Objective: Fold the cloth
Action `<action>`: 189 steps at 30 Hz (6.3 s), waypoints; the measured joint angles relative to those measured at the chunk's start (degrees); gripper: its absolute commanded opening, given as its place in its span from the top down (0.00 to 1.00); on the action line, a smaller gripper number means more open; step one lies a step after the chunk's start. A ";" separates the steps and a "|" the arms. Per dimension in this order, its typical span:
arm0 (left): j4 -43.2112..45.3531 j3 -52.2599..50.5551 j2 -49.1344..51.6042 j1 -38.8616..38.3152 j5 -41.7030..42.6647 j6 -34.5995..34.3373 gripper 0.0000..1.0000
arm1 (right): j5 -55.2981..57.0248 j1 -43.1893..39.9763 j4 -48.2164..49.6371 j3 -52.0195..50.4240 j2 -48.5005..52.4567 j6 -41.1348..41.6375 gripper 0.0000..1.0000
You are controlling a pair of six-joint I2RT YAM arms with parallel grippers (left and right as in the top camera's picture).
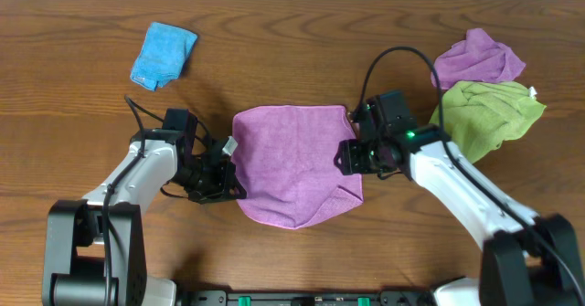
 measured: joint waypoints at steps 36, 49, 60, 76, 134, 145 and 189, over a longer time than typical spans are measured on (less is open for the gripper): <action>1.27 0.00 0.00 -0.02 -0.02 0.00 0.94 | -9.49 0.00 -8.22 -2.80 5.99 -7.10 0.99; 1.86 0.00 0.00 0.00 -0.02 -0.26 0.94 | -9.05 0.00 -21.53 -2.89 1.77 -12.72 0.84; 2.10 0.00 0.00 0.00 -0.02 -1.16 0.94 | -2.08 0.00 -28.02 -2.89 -4.55 -11.15 0.71; 2.10 0.00 0.00 -0.02 -0.02 -1.57 0.94 | -4.17 0.00 -28.24 -3.50 -11.72 18.05 0.43; 2.03 0.00 0.00 0.00 -0.04 -1.55 0.94 | -5.33 0.00 -2.01 -18.21 -11.54 43.74 0.90; 2.01 0.00 0.00 0.00 0.02 -1.57 0.94 | -5.88 0.00 -1.81 -18.21 -11.54 41.55 0.99; 26.08 8.17 -4.52 0.04 -10.73 -17.25 0.94 | 10.97 -2.49 30.62 -13.62 -9.60 23.28 0.99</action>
